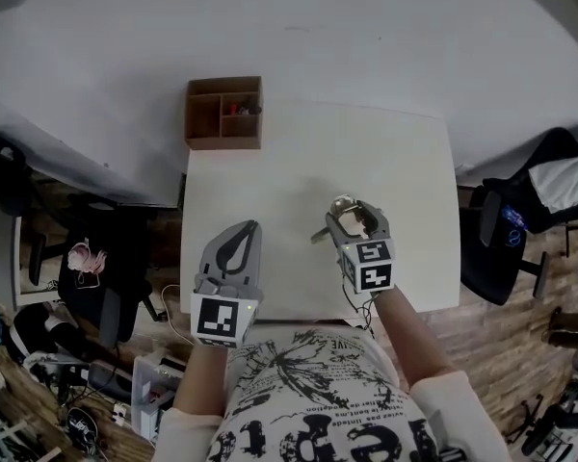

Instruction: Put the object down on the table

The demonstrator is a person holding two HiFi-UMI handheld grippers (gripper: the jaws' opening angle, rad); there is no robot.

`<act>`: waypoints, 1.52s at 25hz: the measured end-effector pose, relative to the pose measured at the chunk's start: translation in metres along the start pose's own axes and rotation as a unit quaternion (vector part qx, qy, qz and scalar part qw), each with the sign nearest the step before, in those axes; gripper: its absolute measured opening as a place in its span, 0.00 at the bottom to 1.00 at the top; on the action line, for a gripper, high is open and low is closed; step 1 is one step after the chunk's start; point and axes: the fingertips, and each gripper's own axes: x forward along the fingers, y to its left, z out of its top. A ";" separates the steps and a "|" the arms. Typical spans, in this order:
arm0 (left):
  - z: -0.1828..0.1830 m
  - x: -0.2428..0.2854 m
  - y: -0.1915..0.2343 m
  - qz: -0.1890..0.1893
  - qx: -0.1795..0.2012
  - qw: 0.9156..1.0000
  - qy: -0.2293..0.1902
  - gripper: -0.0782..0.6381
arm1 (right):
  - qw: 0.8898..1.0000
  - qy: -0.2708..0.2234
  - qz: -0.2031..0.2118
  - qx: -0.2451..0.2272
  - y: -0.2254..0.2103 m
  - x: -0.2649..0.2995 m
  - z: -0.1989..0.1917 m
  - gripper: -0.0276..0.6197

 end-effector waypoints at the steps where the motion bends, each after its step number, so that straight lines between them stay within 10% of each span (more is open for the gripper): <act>1: -0.004 0.003 0.003 0.002 -0.001 1.000 0.001 0.13 | 1.000 0.012 0.001 0.001 -0.001 0.009 -0.005 0.48; 26: -0.039 0.023 0.021 0.002 -0.017 0.999 0.051 0.13 | 0.973 0.231 -0.003 0.023 -0.018 0.078 -0.084 0.50; 38: -0.019 0.032 -0.002 -0.005 0.001 0.999 0.047 0.13 | 0.993 0.101 0.029 0.045 -0.011 0.026 -0.013 0.46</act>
